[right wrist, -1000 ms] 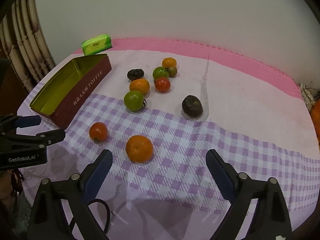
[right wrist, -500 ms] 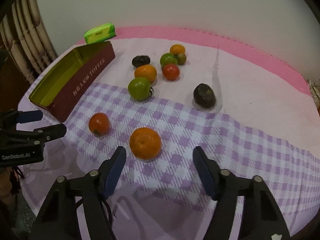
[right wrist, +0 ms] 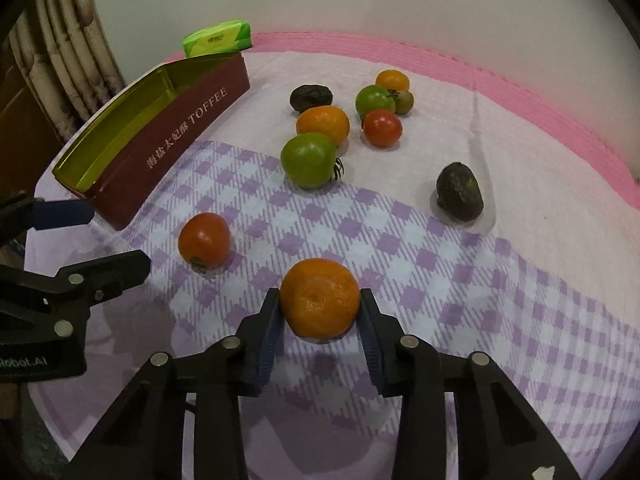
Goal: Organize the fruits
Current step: 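Close the right tool on the orange while the left tool reaches the red tomato, then grasp the red tomato with the left tool, carry it into the tin tray, release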
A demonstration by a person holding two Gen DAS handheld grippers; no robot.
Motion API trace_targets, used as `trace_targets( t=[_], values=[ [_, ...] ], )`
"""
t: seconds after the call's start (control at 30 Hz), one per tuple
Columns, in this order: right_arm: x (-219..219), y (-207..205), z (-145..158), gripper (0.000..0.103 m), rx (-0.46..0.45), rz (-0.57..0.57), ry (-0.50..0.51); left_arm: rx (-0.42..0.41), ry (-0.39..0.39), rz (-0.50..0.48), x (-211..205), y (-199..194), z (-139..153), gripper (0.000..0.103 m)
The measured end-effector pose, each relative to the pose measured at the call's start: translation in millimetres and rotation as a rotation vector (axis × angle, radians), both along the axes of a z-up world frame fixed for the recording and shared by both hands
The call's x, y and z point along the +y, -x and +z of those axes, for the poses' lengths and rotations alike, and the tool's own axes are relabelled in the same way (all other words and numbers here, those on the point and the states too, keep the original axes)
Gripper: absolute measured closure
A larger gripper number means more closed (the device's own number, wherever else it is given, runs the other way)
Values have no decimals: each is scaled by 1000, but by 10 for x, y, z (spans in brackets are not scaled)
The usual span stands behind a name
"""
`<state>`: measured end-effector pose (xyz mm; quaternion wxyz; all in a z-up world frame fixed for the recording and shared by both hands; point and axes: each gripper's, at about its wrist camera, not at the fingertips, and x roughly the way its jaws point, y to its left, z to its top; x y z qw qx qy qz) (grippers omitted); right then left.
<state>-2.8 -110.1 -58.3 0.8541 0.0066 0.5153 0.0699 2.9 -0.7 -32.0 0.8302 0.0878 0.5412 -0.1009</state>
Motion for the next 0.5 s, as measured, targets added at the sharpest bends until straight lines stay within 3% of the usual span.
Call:
trace_targets(
  t=[0.27,0.5],
  values=[
    [-496,-54,-3,70,15,-162,6,45,32,-61,-235,-136,-94,23],
    [-682,-54,-7,70,19,-215,-7,76,40,-77,-376,-318,-175,39]
  ],
)
